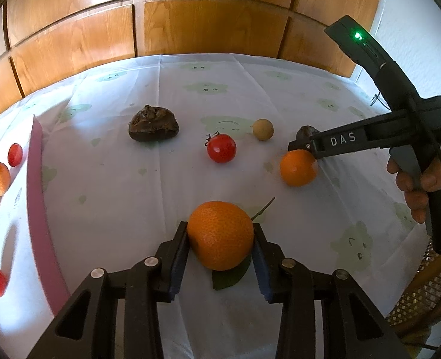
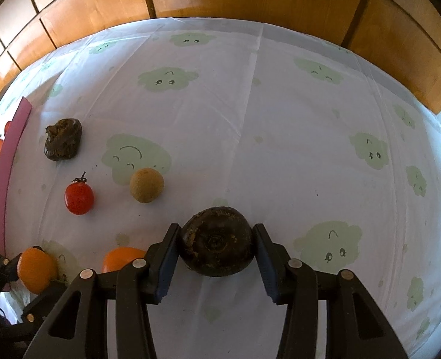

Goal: Organize fruits
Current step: 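Carry the orange over the tray and open the left gripper to drop it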

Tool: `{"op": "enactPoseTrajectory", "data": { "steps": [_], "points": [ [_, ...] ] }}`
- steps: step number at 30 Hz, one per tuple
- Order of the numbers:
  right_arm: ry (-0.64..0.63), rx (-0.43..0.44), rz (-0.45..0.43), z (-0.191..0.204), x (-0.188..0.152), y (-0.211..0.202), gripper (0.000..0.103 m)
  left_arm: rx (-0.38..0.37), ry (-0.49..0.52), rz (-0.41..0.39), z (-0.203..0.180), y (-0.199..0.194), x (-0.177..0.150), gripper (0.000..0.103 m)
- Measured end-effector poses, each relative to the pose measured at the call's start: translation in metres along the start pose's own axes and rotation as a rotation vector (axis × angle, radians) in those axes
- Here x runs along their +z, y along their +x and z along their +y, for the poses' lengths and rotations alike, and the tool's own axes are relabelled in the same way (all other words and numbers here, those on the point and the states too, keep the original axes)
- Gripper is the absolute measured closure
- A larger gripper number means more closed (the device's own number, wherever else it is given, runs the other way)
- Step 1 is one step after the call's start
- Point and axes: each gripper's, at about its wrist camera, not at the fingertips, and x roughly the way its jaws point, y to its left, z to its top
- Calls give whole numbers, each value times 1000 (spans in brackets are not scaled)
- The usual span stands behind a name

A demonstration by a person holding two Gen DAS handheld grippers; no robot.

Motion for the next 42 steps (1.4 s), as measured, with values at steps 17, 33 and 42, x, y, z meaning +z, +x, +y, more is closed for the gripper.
{"op": "enactPoseTrajectory", "data": {
  "steps": [17, 33, 42],
  "points": [
    [-4, -5, -10, 9, -5, 0, 54, 41, -42, -106, 7, -49, 19, 63],
    [-34, -15, -17, 17, -7, 3, 54, 126, -123, -164, 32, -72, 19, 63],
    [-40, -17, -19, 18, -6, 4, 54, 200, -161, -204, 53, -85, 17, 63]
  ]
}}
